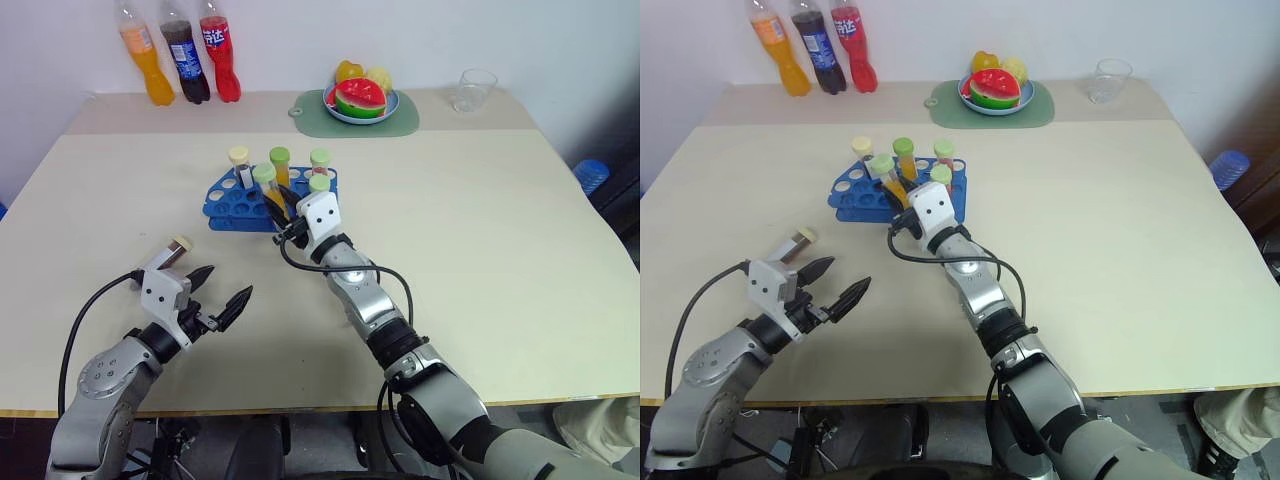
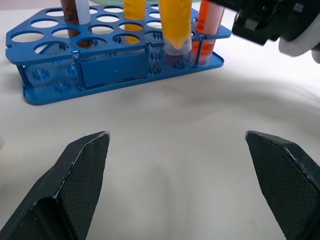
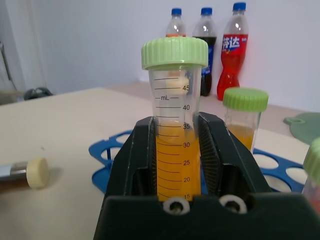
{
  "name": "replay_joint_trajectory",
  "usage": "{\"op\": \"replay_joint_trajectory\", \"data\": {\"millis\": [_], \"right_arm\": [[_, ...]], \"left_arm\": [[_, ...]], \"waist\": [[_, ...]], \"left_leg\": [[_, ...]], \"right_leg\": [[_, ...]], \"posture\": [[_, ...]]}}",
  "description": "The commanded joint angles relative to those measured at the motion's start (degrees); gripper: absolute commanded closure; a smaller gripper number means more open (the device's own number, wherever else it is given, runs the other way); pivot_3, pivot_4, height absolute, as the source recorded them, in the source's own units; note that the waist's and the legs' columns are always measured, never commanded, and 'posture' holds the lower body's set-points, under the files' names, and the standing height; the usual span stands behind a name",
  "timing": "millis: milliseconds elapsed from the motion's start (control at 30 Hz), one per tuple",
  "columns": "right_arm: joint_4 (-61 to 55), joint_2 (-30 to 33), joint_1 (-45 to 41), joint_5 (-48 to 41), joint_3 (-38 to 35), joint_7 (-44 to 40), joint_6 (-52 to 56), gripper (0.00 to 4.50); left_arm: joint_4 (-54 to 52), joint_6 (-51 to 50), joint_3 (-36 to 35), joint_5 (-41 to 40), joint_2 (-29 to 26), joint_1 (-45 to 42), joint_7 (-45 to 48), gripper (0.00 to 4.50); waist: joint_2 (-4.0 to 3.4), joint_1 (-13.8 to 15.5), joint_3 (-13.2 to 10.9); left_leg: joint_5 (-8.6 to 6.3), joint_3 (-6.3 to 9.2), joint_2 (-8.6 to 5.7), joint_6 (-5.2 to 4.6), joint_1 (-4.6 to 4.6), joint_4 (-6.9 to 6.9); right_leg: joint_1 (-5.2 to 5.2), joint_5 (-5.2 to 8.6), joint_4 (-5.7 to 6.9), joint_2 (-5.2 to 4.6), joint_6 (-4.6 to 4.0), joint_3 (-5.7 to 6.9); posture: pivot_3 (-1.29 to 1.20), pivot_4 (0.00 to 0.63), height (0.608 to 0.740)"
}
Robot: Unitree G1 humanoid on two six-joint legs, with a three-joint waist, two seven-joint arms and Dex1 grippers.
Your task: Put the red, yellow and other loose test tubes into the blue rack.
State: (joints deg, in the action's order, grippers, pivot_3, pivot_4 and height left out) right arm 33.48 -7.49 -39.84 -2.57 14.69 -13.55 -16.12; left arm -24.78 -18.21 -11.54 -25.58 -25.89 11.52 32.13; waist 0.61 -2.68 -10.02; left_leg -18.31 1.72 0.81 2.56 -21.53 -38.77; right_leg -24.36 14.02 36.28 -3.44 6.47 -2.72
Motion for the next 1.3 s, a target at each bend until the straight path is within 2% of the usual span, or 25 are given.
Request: {"op": "replay_joint_trajectory", "data": {"millis": [33,167,267,367,533,667,767,833,1000,1133,1300], "right_arm": [[-5.12,-5.05,-2.93,-1.32,-0.21,-0.69,-0.9,3.72],[-13.97,-1.96,-0.18,-2.86,1.03,-4.54,3.33,3.72],[-20.7,0.75,1.53,-4.84,1.4,-8.37,10.83,3.72],[-27.87,3.19,3.01,-7.33,1.04,-10.44,24.06,3.72],[-42.38,10.29,3.53,-19.18,-1.15,-15.41,54.32,3.72],[-46.08,12.24,1.13,-26.93,-5.6,-12.18,78.44,3.72],[-45.5,6.04,-1.23,-28.86,-15.54,-5.21,99.21,3.72],[-43.79,0.48,-2.36,-28.79,-21.78,0.87,107.07,3.72],[-37.25,-9.86,-5.44,-28.99,-31.74,16.37,108.62,3.72],[-32.75,-15.2,-10.19,-27.33,-39.46,22.78,108.58,3.72],[-28.65,-17.66,-14.11,-29.06,-45.58,26.75,107.81,1.5]], "left_arm": [[-2.28,0.17,-0.56,-0.16,0.19,-1.02,-1.24,0.0],[-3.48,-3.59,-2.97,-3.58,1.13,-6.58,-5.64,0.0],[-3.76,-6.03,-3.7,-4.69,-0.28,-8.74,-5.87,0.0],[-2.64,-7.62,-4.98,-5.72,-2.37,-9.2,-4.59,0.0],[0.5,-10.81,-9.1,-8.66,-8.16,-7.18,0.71,0.0],[2.11,-11.55,-10.79,-9.87,-10.43,-6.73,3.05,0.0],[3.03,-11.7,-11.58,-9.97,-11.26,-7.12,3.79,0.0],[2.76,-12.18,-11.53,-10.15,-11.35,-7.36,3.65,0.0],[0.77,-13.75,-10.64,-11.1,-10.71,-7.0,2.95,0.0],[-1.64,-16.37,-9.96,-12.34,-10.36,-6.5,2.08,0.0],[-2.38,-18.88,-10.57,-13.54,-10.09,-6.5,0.82,0.0]], "waist": [[0.0,0.01,0.0],[0.01,0.15,-0.01],[0.02,0.07,0.0],[0.01,0.1,-0.01],[-0.02,0.11,-0.03],[0.0,0.13,-0.02],[-0.01,0.13,-0.02],[0.0,0.13,-0.02],[0.02,0.4,-0.01],[-0.01,0.18,-0.02],[-0.08,-0.11,-0.06]], "left_leg": [[0.0,0.0,0.0,0.0,0.0,0.0],[0.0,0.03,0.0,0.0,-0.03,-0.01],[0.0,0.06,0.0,0.0,-0.02,-0.01],[0.0,0.04,0.0,-0.01,-0.01,0.02],[-0.01,0.04,0.0,-0.01,-0.02,0.02],[-0.01,0.05,0.0,-0.02,-0.02,0.05],[-0.01,0.04,0.0,-0.02,-0.02,0.05],[-0.01,0.04,0.01,-0.02,-0.04,0.06],[-0.01,0.0,-0.11,-0.01,-0.15,0.09],[-0.01,-0.04,-0.17,-0.01,-0.22,0.08],[-0.01,-0.04,-0.14,-0.02,-0.22,0.09]], "right_leg": [[0.0,0.0,0.0,0.0,0.0,0.0],[0.0,0.0,0.01,0.0,0.01,0.01],[-0.01,-0.01,0.0,-0.01,0.01,0.01],[-0.01,0.0,-0.02,-0.02,0.01,0.0],[-0.03,0.01,-0.02,0.0,-0.01,0.01],[-0.03,0.02,-0.05,0.01,-0.02,0.02],[-0.03,0.02,-0.04,0.02,-0.02,0.02],[-0.06,0.01,-0.04,0.05,-0.02,0.01],[-0.07,0.01,-0.12,-0.09,-0.01,0.04],[-0.12,0.0,-0.14,-0.13,0.0,0.03],[-0.13,0.0,-0.09,-0.06,0.0,0.05]], "posture": [[0.0,0.15,0.734],[0.0,0.15,0.734],[0.0,0.15,0.734],[0.0,0.15,0.734],[0.0,0.15,0.734],[0.0,0.15,0.734],[0.0,0.15,0.734],[0.0,0.15,0.734],[0.0,0.15,0.734],[0.0,0.15,0.734],[0.0,0.15,0.734]]}}
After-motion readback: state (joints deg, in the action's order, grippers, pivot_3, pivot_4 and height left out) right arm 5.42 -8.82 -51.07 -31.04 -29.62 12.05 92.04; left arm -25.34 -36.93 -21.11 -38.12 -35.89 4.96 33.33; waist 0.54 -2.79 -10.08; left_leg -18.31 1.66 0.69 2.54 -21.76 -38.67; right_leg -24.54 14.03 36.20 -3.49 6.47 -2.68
